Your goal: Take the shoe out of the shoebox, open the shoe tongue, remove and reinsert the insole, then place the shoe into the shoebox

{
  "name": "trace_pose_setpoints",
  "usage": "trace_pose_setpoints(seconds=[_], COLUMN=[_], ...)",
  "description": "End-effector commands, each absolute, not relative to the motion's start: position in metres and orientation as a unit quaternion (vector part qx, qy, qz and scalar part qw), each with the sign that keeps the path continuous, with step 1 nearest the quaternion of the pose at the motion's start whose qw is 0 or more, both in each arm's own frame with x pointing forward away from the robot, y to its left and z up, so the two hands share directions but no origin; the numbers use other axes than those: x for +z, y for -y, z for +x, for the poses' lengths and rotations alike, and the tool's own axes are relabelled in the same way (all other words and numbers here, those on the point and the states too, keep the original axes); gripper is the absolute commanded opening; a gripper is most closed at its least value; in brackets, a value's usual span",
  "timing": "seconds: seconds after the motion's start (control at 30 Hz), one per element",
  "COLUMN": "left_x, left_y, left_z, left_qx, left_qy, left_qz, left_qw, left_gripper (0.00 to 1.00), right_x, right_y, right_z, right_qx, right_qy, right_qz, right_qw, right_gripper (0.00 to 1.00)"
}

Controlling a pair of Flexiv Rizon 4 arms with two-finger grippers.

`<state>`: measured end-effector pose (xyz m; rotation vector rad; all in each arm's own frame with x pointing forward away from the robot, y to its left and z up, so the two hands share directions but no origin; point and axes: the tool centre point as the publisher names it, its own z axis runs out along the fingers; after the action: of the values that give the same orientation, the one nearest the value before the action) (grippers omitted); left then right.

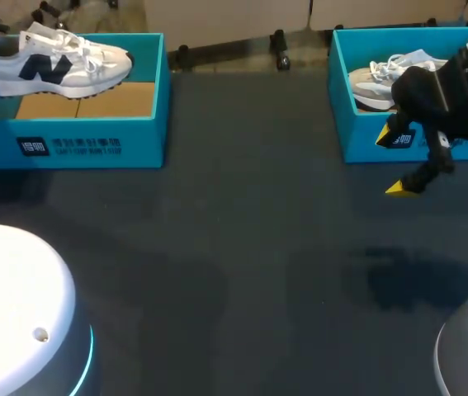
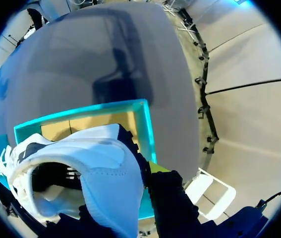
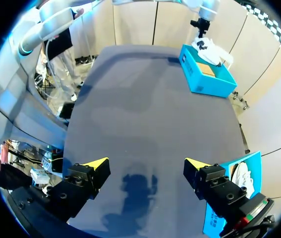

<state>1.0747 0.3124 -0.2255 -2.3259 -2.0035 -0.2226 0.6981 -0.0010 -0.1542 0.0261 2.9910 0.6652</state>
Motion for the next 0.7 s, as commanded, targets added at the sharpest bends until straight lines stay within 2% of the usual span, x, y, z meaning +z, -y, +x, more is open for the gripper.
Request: trace_pose_setpoints(seconds=[0.03,0.7], left_x=[-0.235,-0.286], left_y=[-0.316,-0.312], left_z=[1.086,1.093], left_qx=[-0.060,-0.051], left_qy=[0.643,0.628], left_qz=[-0.763,-0.775], left_qw=[0.028,0.036], left_gripper=[0.00,0.00], right_x=[-0.155,-0.155], right_y=[0.000,0.000], right_z=[0.700,0.700], right_qx=[0.215,0.215], right_qy=[-0.976,-0.976], right_qz=[0.009,0.009], right_qw=[0.037,0.037], right_gripper=[1.00,1.00])
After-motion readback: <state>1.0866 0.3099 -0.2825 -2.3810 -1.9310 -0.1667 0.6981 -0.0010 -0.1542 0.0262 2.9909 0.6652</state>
